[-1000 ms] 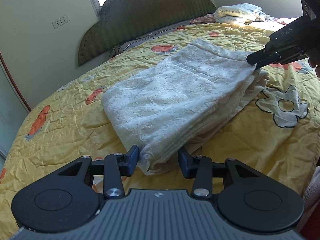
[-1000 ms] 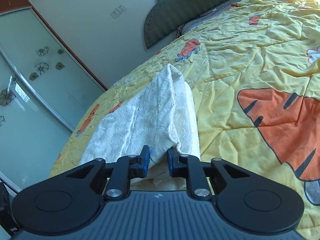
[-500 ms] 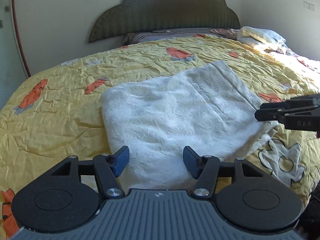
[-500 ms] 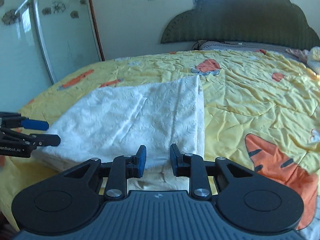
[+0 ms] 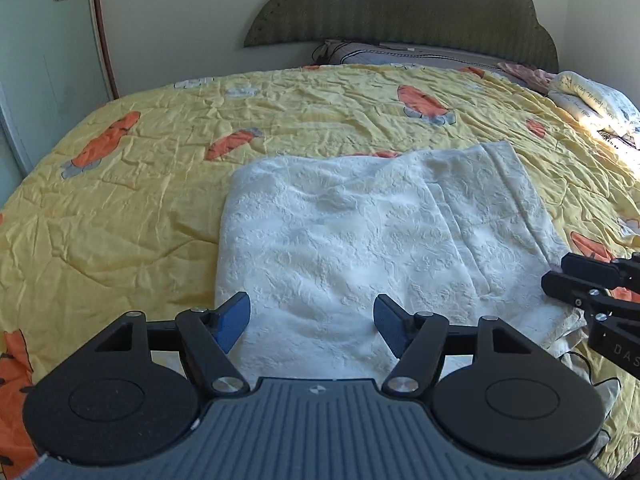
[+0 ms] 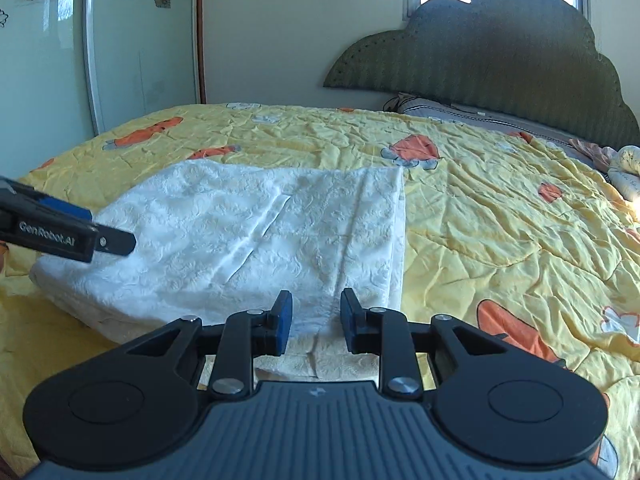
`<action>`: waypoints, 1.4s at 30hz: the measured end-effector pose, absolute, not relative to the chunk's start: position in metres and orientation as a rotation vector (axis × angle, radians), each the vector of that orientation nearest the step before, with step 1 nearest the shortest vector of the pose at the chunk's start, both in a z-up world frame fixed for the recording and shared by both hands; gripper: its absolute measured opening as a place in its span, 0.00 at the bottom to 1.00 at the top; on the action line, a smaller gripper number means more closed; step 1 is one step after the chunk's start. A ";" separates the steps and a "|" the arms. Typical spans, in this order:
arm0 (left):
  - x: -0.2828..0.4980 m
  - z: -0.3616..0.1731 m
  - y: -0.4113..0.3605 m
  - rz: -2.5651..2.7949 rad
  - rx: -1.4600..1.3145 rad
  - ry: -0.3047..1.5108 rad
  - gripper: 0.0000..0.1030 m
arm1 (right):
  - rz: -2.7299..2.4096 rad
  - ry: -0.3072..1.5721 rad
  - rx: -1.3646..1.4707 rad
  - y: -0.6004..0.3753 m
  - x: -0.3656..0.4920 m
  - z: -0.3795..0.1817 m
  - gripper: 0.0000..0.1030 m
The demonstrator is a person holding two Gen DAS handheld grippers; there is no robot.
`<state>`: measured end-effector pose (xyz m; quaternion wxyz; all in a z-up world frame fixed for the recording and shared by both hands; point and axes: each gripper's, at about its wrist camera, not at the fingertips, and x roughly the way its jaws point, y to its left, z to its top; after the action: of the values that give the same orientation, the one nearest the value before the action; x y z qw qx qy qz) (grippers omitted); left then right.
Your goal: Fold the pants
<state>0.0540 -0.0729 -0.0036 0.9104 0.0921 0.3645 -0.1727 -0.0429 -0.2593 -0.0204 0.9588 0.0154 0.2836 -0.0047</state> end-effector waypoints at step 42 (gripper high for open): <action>0.173 -0.038 -0.016 -0.644 -0.238 0.939 0.71 | 0.435 0.699 0.786 -0.394 0.016 -0.078 0.46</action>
<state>0.1728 -0.0157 -0.0376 0.8355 -0.1123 0.4435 -0.3043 0.0156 -0.3939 -0.0781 0.8423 0.3723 0.3308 0.2060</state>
